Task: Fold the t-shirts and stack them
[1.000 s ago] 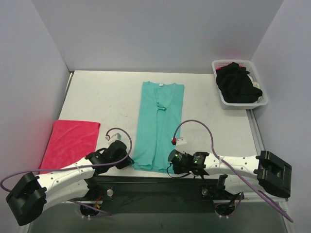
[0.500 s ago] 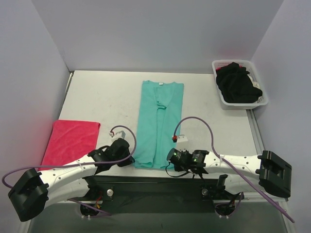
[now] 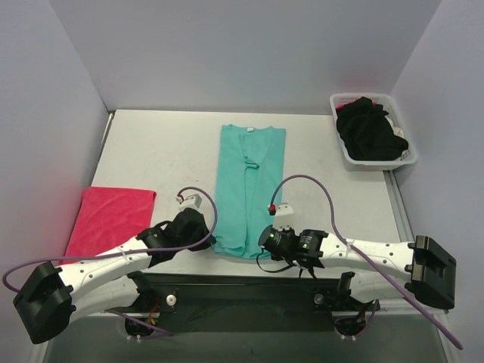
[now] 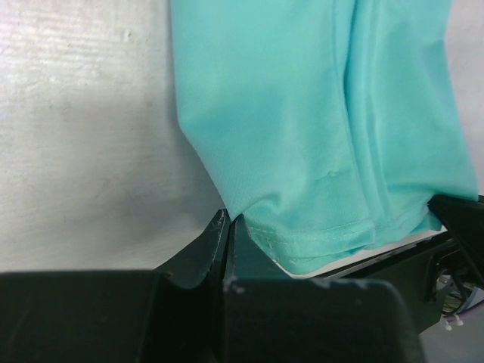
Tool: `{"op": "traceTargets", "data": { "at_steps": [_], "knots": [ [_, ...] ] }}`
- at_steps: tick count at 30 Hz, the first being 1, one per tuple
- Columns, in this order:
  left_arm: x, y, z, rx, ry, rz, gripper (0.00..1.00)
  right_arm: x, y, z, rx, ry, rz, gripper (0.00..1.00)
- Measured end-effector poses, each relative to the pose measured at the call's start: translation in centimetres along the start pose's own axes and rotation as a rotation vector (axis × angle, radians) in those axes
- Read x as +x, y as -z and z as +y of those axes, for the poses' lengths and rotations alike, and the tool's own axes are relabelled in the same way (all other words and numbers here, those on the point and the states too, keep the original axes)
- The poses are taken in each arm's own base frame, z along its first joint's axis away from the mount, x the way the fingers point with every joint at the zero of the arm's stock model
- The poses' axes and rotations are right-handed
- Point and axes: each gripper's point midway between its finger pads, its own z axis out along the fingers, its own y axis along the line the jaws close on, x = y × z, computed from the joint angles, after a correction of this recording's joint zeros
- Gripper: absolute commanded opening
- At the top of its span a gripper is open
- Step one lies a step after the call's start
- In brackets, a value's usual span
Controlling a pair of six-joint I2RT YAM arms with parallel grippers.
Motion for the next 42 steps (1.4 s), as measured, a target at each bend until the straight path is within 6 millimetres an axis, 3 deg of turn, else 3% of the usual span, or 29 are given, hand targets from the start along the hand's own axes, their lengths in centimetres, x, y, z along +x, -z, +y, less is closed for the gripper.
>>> {"op": "traceTargets", "data": {
  "at_steps": [11,20,30,42],
  "knots": [
    [-4.1,1.1,-3.4,0.054,-0.037,-0.119,0.0,-3.9,0.7,-0.2,0.039,0.011,-0.097,0.0],
    [-7.6,0.7,-5.1,0.006,-0.09,-0.211,0.0,-8.4,0.0,-3.2,0.13,-0.024,-0.166,0.0],
    [-12.5,-3.3,-7.0,-0.084,-0.151,-0.279,0.0,-13.3,-3.7,-4.9,0.174,-0.039,-0.172,0.0],
    [-19.0,-8.5,-5.7,-0.178,-0.123,-0.312,0.0,-19.3,-9.0,-6.0,0.182,-0.08,-0.152,0.0]
  ]
}}
